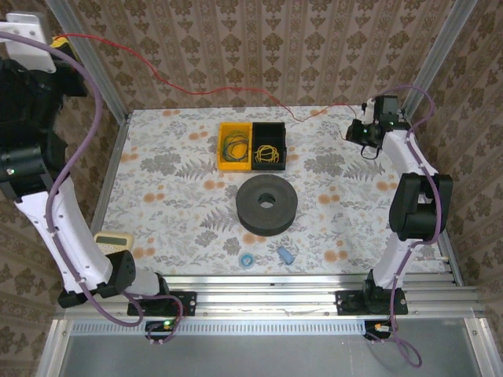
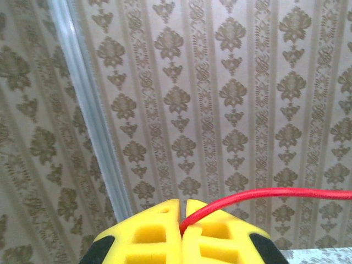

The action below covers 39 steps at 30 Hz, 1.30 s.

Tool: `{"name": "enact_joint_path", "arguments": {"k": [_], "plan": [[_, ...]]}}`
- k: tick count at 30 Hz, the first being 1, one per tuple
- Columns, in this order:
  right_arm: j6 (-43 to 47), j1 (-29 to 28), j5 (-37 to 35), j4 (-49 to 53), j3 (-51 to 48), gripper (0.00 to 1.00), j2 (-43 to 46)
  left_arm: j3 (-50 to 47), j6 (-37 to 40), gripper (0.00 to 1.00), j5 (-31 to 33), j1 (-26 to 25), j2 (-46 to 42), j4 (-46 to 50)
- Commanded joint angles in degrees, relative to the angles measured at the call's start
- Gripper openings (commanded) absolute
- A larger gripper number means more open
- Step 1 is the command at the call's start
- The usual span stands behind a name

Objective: Wrap the cables

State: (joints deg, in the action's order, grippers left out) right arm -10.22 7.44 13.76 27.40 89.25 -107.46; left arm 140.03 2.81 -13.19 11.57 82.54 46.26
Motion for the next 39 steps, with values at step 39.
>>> {"name": "enact_joint_path", "arguments": {"k": [39], "plan": [[47.1, 3.0, -44.5, -35.8, -8.0, 0.00, -8.9, 6.5, -8.9, 0.00, -7.0, 16.8, -0.7, -2.4]]}}
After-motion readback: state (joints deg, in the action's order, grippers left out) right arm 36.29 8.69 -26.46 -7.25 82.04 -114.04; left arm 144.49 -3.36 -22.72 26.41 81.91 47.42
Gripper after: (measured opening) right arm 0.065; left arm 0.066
